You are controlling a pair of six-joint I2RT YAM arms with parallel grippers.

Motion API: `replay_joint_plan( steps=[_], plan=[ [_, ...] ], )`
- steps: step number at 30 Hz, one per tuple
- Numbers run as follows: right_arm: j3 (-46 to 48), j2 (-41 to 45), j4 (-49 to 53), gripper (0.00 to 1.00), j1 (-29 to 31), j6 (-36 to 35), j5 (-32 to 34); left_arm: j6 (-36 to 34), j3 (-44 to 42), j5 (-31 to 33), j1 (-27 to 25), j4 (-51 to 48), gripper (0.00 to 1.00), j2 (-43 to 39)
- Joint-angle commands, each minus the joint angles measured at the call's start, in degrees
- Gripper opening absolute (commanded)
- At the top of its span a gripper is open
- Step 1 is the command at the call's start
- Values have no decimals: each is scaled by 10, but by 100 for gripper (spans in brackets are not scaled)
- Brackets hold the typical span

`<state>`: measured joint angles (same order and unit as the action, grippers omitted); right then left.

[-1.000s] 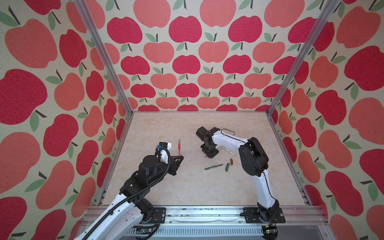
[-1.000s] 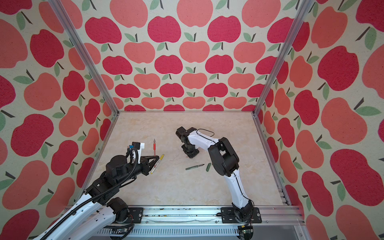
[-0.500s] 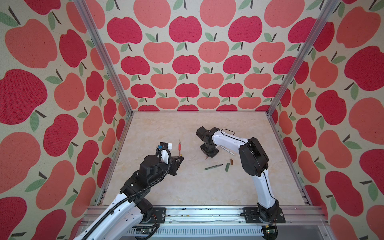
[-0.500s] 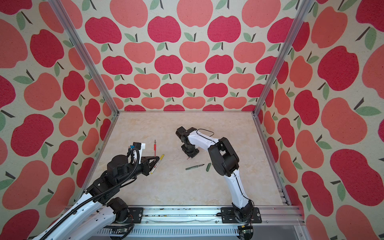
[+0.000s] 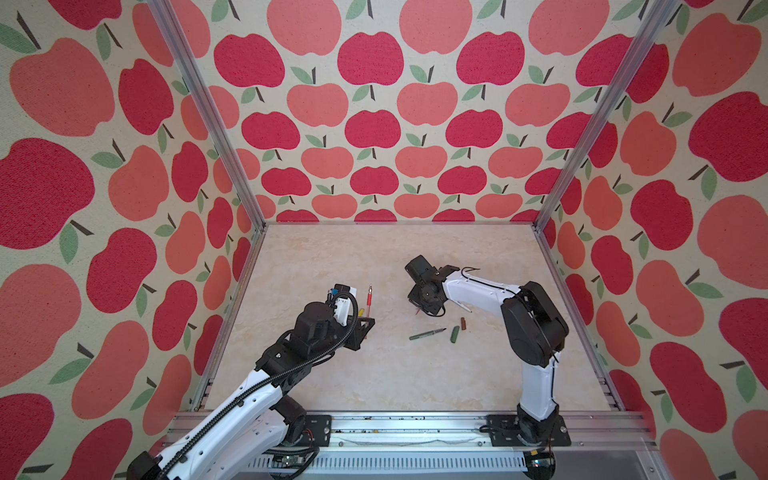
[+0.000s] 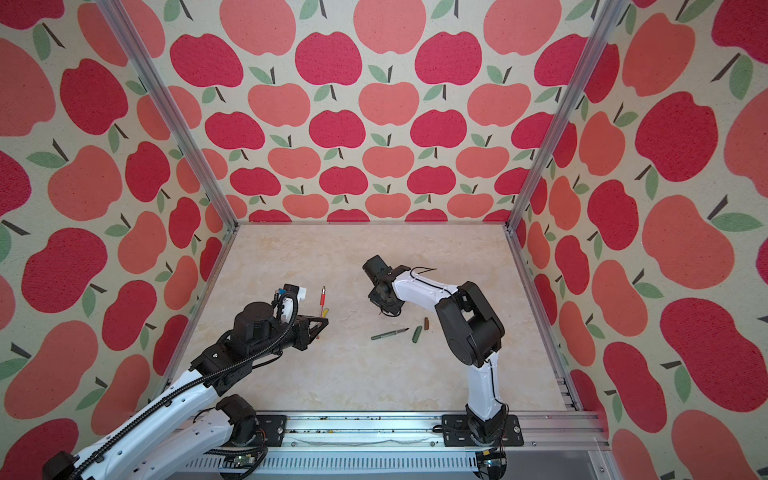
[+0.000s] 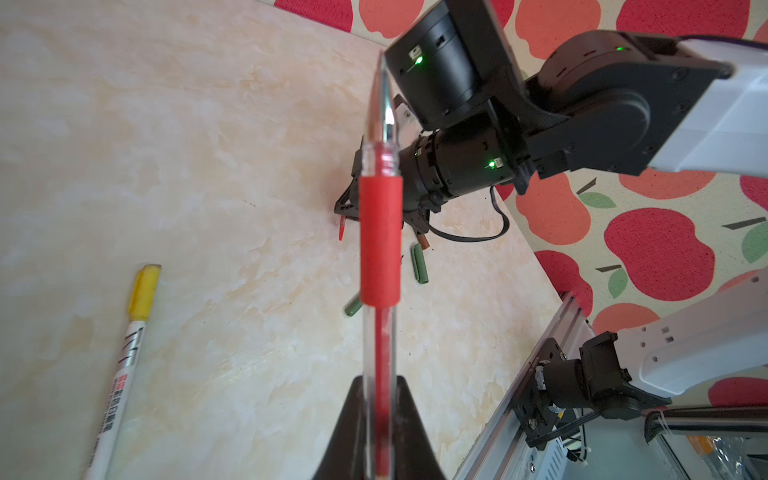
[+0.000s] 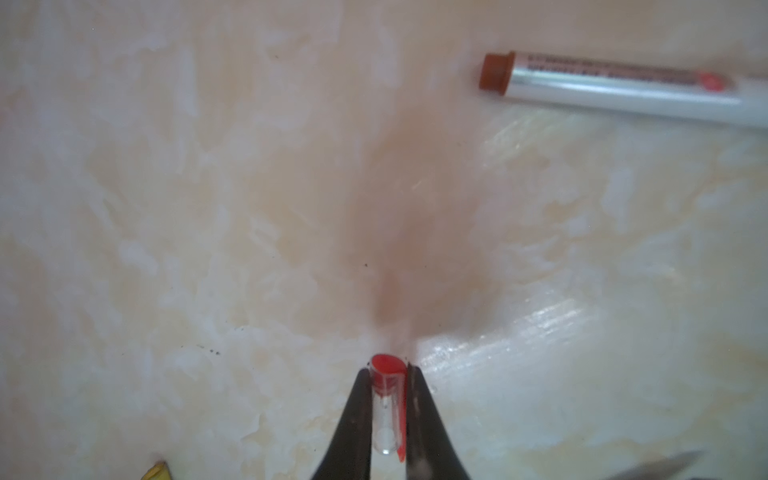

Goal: Insert the pens into the pen caps
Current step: 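Lift the red-clipped cap off the table with the right gripper, then carry the red-clipped cap with the right gripper toward the red pen tip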

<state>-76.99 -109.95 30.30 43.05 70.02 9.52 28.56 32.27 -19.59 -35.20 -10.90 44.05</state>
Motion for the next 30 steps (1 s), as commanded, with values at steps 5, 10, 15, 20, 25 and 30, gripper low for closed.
replay_joint_plan(
  steps=[5,10,15,20,25,30],
  plan=[
    [83,106,-136,13,-25,-125,-24,9,25,-91,3,57,0,71],
    [117,157,-174,13,-47,-185,-71,19,31,-149,3,88,0,133],
    [166,223,-236,16,-64,-246,-116,49,25,-199,2,144,0,180],
    [191,278,-256,17,-77,-273,-160,94,25,-225,-4,205,0,238],
    [197,307,-259,17,-78,-274,-201,125,37,-230,-17,252,0,288],
    [205,326,-272,16,-76,-277,-234,140,55,-229,-35,291,0,321]
  ],
)
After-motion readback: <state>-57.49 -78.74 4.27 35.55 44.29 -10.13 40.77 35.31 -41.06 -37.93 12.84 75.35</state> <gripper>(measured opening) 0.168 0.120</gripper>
